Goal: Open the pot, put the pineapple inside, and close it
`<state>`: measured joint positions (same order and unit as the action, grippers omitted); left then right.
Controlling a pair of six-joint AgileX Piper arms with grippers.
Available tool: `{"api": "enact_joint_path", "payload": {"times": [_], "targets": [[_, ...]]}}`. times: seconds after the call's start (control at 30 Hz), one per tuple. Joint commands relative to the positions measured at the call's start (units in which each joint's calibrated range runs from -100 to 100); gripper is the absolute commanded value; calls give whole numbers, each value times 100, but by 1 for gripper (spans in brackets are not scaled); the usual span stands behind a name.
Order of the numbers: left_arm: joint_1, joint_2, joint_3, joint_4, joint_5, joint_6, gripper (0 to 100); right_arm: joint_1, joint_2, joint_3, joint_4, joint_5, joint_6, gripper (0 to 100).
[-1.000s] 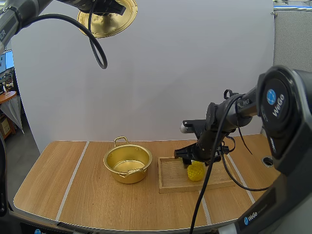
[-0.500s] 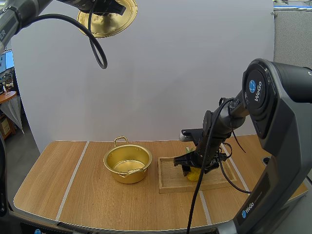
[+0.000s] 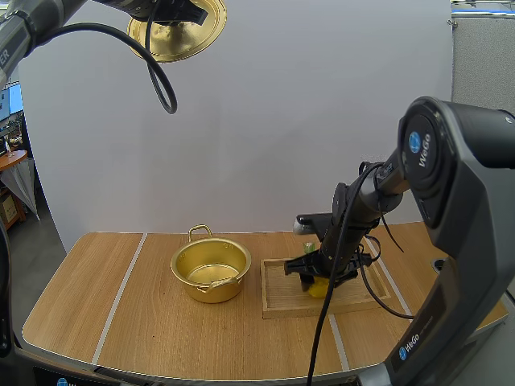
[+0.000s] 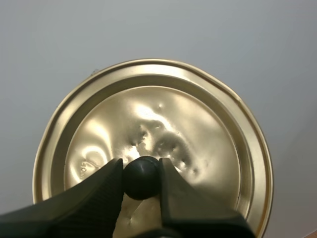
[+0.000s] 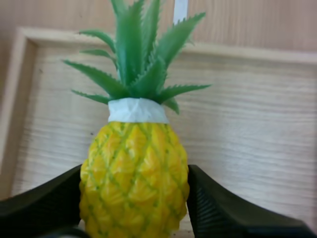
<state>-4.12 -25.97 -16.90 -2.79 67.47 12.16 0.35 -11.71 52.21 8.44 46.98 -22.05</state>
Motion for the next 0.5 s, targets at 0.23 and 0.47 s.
{"api": "enact_joint_path", "payload": {"times": [0.23, 0.47], "targets": [[-21, -19, -58, 50, -196, -14, 0, 350, -1740, -1011, -14, 1292, -172, 0], [-21, -19, -58, 50, -196, -14, 0, 1054, -1817, -1666, 268, 1771, -172, 0]]}}
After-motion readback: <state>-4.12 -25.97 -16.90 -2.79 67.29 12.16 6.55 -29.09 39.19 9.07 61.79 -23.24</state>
